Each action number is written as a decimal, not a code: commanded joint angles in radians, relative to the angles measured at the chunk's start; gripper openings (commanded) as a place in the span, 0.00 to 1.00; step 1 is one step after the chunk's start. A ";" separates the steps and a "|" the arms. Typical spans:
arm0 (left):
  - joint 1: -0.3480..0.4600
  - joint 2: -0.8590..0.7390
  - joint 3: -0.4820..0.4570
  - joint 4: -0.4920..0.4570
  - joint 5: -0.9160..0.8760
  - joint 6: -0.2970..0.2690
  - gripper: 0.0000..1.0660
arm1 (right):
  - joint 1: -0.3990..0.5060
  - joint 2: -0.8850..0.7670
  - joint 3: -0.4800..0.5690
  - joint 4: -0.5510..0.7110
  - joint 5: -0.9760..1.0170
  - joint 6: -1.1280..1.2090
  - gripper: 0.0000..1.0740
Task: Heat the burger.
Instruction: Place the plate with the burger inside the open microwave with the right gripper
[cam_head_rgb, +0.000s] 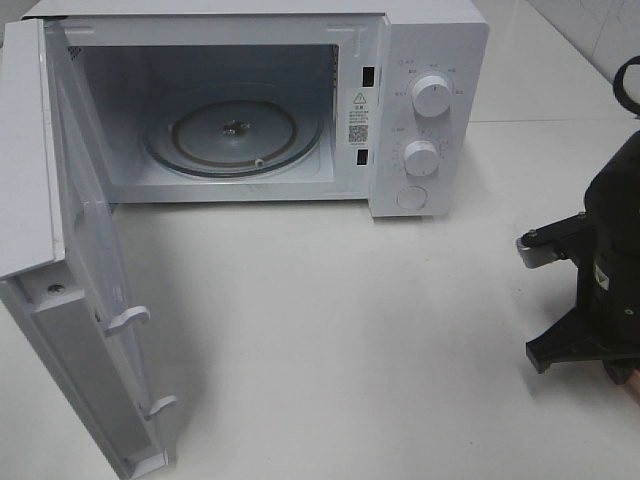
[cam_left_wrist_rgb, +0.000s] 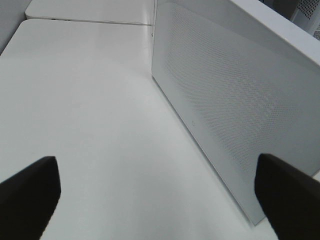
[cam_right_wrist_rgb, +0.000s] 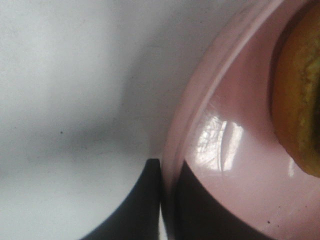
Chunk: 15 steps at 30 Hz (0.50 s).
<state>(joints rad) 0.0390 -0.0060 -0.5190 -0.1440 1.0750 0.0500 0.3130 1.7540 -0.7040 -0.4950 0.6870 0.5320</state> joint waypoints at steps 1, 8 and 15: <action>-0.003 -0.014 0.001 -0.006 -0.005 -0.002 0.92 | 0.033 -0.014 0.001 -0.067 0.058 0.056 0.00; -0.003 -0.014 0.001 -0.006 -0.005 -0.002 0.92 | 0.102 -0.054 0.001 -0.124 0.117 0.097 0.00; -0.003 -0.014 0.001 -0.006 -0.005 -0.002 0.92 | 0.169 -0.102 0.001 -0.144 0.185 0.103 0.00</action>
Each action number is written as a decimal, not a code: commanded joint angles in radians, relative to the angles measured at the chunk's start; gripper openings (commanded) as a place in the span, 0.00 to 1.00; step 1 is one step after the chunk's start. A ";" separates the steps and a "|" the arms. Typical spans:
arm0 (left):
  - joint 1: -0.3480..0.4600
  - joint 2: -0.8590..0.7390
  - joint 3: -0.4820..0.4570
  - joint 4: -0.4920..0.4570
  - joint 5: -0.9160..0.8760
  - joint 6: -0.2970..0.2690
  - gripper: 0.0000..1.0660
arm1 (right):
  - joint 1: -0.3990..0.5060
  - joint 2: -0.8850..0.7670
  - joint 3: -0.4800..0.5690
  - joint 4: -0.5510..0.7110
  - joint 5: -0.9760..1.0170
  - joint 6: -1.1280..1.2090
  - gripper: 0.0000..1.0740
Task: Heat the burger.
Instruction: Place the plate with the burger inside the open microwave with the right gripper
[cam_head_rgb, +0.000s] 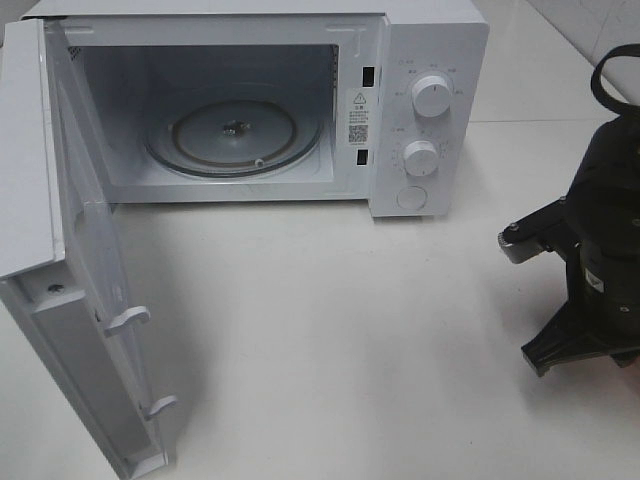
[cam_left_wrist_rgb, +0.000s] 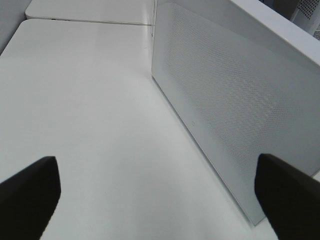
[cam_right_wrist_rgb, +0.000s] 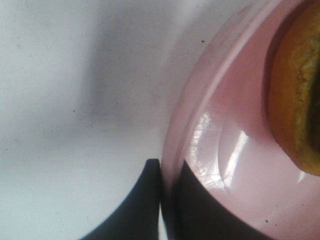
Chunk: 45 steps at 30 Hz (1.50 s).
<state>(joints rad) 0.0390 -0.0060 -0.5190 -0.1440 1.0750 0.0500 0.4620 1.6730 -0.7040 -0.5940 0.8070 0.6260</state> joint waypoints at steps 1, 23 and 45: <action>-0.003 -0.014 0.001 -0.006 -0.005 -0.002 0.92 | 0.020 -0.021 0.001 -0.045 0.065 0.009 0.00; -0.003 -0.014 0.001 -0.006 -0.005 -0.002 0.92 | 0.272 -0.167 0.059 -0.043 0.159 -0.009 0.00; -0.003 -0.014 0.001 -0.006 -0.005 -0.002 0.92 | 0.536 -0.212 0.059 -0.049 0.243 -0.079 0.00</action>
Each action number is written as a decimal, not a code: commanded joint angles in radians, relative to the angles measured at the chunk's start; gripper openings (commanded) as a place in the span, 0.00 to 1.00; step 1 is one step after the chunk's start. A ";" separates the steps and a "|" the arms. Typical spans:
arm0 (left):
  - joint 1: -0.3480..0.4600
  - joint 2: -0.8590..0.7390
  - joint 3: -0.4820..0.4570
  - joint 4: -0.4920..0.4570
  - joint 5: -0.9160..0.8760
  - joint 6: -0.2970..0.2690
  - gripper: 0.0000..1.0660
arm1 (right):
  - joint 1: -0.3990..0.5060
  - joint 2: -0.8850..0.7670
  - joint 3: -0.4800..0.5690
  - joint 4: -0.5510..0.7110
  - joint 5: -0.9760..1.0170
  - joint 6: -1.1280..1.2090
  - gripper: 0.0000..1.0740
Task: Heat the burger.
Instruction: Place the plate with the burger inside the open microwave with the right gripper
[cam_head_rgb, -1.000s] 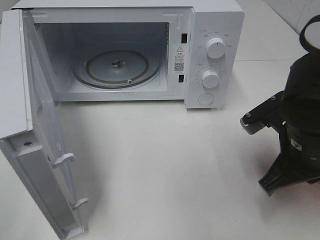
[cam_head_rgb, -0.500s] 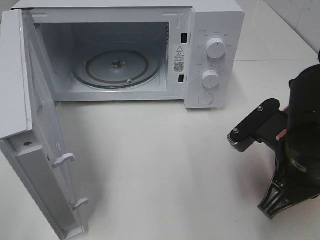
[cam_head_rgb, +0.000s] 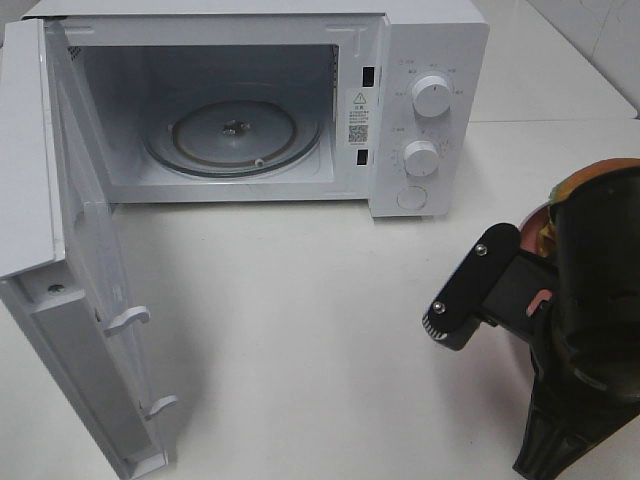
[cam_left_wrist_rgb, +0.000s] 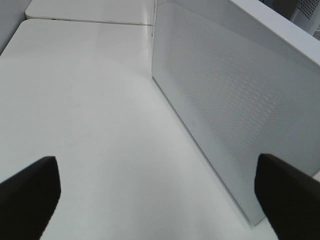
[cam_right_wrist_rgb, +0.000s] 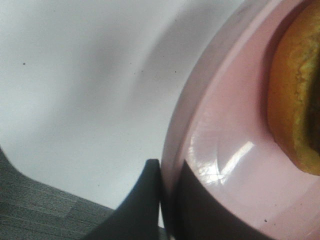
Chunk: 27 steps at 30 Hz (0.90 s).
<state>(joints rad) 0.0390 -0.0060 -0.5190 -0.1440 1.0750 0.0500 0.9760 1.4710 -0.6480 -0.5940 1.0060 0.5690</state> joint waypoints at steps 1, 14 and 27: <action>-0.003 -0.014 0.001 -0.006 -0.005 -0.002 0.92 | 0.022 -0.010 0.003 -0.049 0.044 -0.022 0.00; -0.003 -0.014 0.001 -0.006 -0.005 -0.002 0.92 | 0.221 -0.010 0.003 -0.061 -0.013 -0.048 0.00; -0.003 -0.014 0.001 -0.006 -0.005 -0.002 0.92 | 0.322 -0.010 0.003 -0.115 -0.082 -0.164 0.00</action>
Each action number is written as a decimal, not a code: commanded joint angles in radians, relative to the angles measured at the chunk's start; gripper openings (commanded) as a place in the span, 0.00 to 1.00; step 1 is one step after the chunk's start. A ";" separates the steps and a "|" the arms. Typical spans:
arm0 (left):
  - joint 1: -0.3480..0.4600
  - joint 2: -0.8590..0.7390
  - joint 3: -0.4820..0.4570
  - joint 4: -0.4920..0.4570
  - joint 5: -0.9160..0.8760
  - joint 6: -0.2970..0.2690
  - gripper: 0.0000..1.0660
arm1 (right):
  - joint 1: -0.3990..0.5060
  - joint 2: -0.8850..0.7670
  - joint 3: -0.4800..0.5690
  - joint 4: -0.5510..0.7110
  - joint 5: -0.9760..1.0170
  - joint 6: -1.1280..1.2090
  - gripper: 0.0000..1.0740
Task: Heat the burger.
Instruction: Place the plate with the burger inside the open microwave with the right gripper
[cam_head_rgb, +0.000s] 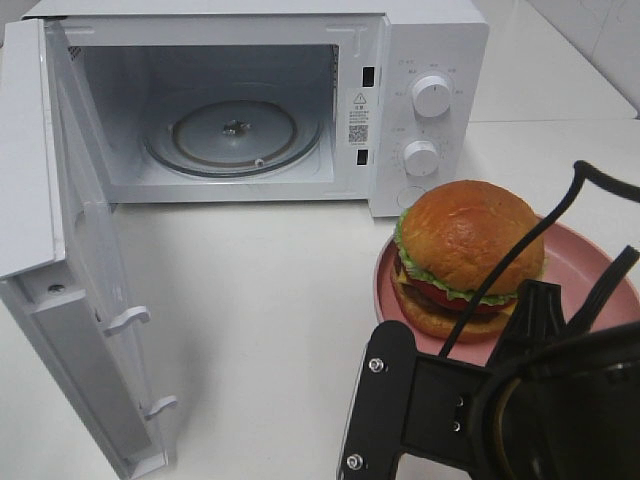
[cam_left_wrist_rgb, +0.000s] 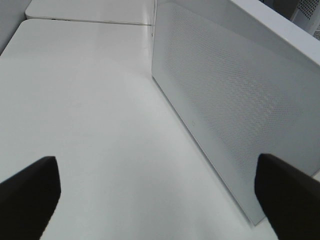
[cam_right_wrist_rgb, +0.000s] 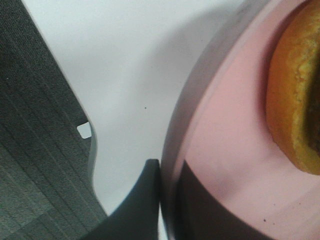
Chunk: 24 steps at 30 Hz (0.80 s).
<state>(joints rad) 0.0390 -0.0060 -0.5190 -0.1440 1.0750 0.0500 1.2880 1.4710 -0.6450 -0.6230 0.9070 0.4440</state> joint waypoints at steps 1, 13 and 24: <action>-0.003 -0.014 0.001 -0.006 -0.005 -0.002 0.92 | 0.010 -0.010 0.000 -0.086 0.004 -0.068 0.00; -0.003 -0.014 0.001 -0.006 -0.005 -0.002 0.92 | 0.010 -0.010 0.000 -0.092 -0.017 -0.154 0.01; -0.003 -0.014 0.001 -0.006 -0.005 -0.002 0.92 | 0.010 -0.010 0.000 -0.130 -0.051 -0.298 0.00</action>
<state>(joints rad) 0.0390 -0.0060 -0.5190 -0.1440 1.0750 0.0500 1.2980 1.4710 -0.6450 -0.7000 0.8520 0.1590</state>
